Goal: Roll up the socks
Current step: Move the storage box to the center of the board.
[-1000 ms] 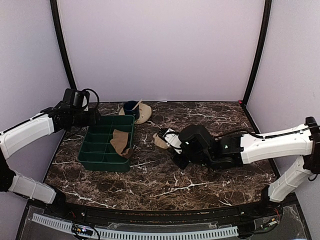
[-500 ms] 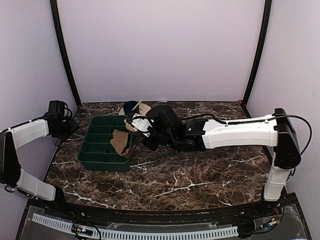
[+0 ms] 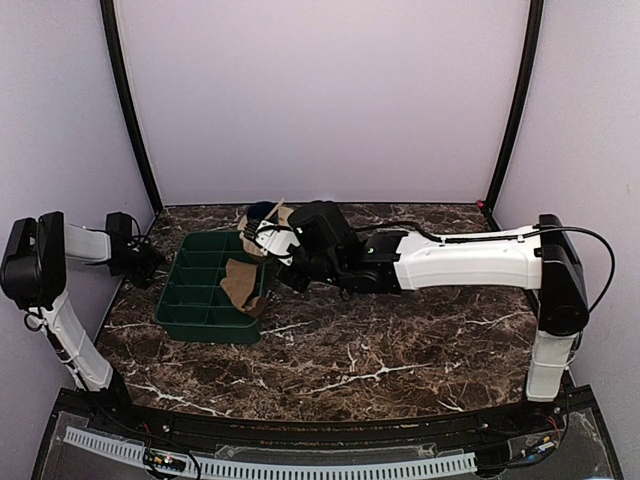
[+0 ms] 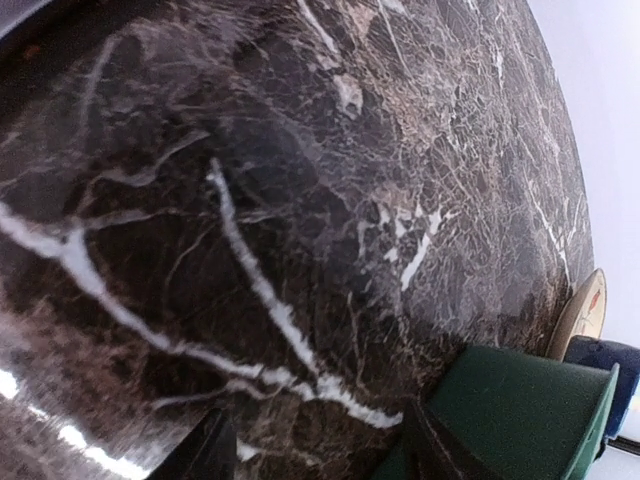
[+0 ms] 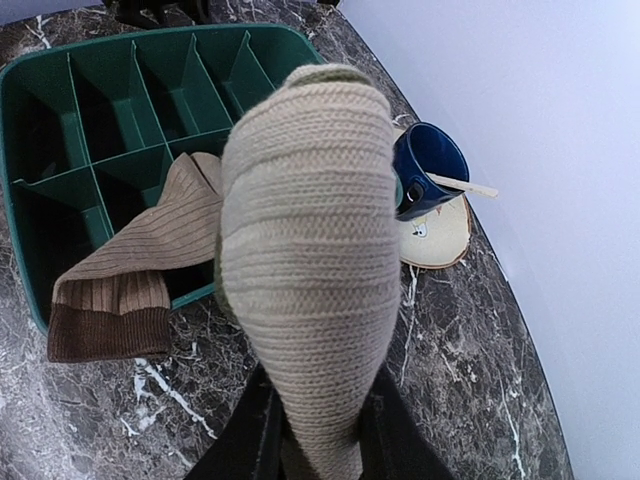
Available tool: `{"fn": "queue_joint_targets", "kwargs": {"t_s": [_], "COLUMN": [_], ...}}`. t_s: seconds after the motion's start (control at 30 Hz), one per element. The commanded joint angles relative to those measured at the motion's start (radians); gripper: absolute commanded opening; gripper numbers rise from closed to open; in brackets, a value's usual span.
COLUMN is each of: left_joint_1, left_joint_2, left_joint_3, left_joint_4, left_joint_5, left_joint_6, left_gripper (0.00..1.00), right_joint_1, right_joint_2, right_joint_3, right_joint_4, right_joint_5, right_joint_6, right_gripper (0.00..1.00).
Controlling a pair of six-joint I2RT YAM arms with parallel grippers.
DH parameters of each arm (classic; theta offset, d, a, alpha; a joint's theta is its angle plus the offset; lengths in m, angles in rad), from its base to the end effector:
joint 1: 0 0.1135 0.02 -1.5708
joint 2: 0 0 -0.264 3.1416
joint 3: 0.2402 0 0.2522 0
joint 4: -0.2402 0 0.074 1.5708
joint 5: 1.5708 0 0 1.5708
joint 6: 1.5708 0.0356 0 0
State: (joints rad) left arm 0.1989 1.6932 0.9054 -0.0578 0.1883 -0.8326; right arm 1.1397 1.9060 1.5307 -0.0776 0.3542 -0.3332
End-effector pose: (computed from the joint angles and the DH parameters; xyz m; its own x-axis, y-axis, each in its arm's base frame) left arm 0.3345 0.0606 0.1627 -0.4402 -0.8299 -0.3427 -0.5913 0.5552 -0.5849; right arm 0.2006 0.4067 0.2818 0.0633 -0.5965 -0.8001 -0.7419 0.5081 -0.4375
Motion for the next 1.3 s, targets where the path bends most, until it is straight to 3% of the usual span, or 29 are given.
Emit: {"fn": "queue_joint_targets", "kwargs": {"t_s": [0.0, 0.23, 0.7, 1.27], "left_joint_1": [0.010, 0.010, -0.043, -0.152], "left_joint_2": [0.102, 0.203, 0.362, 0.383], "left_joint_3": [0.115, 0.216, 0.411, 0.459], "left_joint_4": [0.048, 0.099, 0.037, -0.025], "left_joint_5": [0.156, 0.229, 0.424, 0.471], "left_joint_6": [-0.026, 0.012, 0.173, 0.260], "left_gripper": [0.58, 0.58, 0.57, 0.50], "right_joint_1": [-0.014, -0.021, -0.026, -0.027], "right_joint_2": [0.009, 0.008, 0.023, 0.033], "right_joint_3": [0.028, 0.023, 0.041, 0.056], "right_joint_4": [0.069, 0.077, 0.085, 0.072], "right_joint_5": [-0.020, -0.027, -0.036, -0.050], "right_joint_6": [-0.012, -0.021, -0.027, -0.035], "right_gripper": [0.00, 0.00, 0.00, 0.00]}}
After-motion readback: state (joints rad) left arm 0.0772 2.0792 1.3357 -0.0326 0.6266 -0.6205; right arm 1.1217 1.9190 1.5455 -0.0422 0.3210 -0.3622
